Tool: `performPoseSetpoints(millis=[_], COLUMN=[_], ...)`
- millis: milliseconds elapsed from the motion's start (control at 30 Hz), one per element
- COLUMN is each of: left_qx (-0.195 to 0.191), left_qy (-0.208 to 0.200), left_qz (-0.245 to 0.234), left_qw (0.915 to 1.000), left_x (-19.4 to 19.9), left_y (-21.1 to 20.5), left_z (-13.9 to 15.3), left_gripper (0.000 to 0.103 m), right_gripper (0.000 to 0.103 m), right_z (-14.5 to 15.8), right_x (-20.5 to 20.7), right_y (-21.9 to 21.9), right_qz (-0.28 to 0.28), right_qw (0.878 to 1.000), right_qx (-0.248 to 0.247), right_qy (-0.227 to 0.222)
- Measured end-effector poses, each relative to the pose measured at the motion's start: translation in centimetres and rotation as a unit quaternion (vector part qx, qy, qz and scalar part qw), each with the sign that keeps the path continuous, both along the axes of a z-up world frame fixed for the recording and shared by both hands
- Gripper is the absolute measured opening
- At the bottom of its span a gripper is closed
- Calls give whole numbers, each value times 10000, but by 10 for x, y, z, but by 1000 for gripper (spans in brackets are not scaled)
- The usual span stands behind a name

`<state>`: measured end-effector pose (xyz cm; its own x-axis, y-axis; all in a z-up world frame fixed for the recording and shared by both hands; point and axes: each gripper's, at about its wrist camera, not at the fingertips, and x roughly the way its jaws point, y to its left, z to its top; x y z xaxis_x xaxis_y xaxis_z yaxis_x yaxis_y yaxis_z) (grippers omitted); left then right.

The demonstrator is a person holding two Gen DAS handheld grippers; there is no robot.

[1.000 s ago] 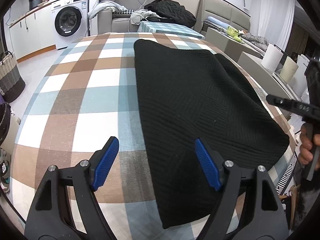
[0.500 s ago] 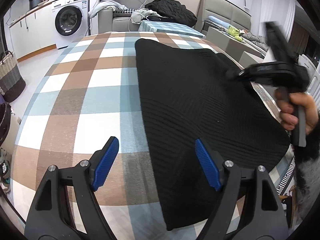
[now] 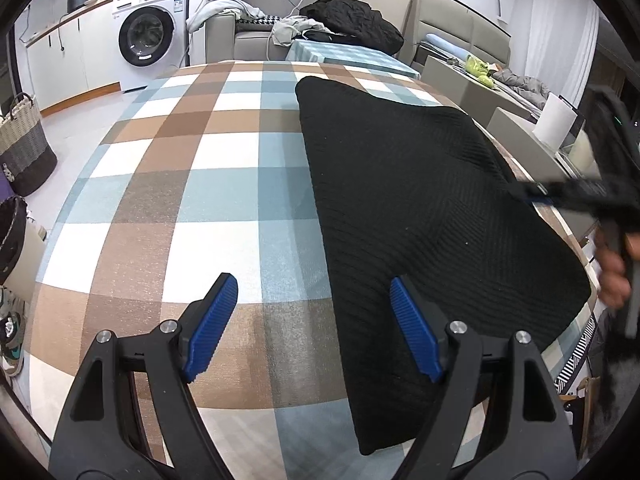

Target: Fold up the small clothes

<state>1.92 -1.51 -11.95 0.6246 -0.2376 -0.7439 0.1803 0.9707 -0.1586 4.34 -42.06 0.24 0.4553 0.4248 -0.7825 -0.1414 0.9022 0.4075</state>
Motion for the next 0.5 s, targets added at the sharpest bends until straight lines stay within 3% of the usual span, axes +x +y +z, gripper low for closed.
performPoseSetpoints(millis=[67,133,167,200,267,333,400,500], left_qx=[6,-6,-10,-15,-16,-14,-7,12], left_qy=[25,46,51,46,-24,-70,-45,9], left_qz=[-6,-21,-22,-23,-28,-20,0,19], left_qw=[10000,10000,10000,10000,10000,10000,10000,10000], left_x=[0,0,0,-1,-3,-4,-4,-7], left_y=[-1,-1,-2,-2,-2,-1,1,2], left_z=[-1,-2,-1,-1,4,6,6,5], left_gripper=[77,77,77,77,77,77,77,77], right_gripper=[36,36,30,12,9,8,9,14], right_z=[-3,-11,-13,-11,8,26,21,-11], right_x=[-26,-44,-49,-52,-61,-67,-62,-54], right_y=[2,8,12,14,14,14,13,8], right_qz=[66,81,82,122,183,225,84,-154], right_qw=[10000,9999,9997,9995,9974,9947,9947,9974], right_qx=[56,-32,-84,-86,55,-114,-447,-657], right_qy=[-33,-97,-194,-287,-700,-1000,-922,-238])
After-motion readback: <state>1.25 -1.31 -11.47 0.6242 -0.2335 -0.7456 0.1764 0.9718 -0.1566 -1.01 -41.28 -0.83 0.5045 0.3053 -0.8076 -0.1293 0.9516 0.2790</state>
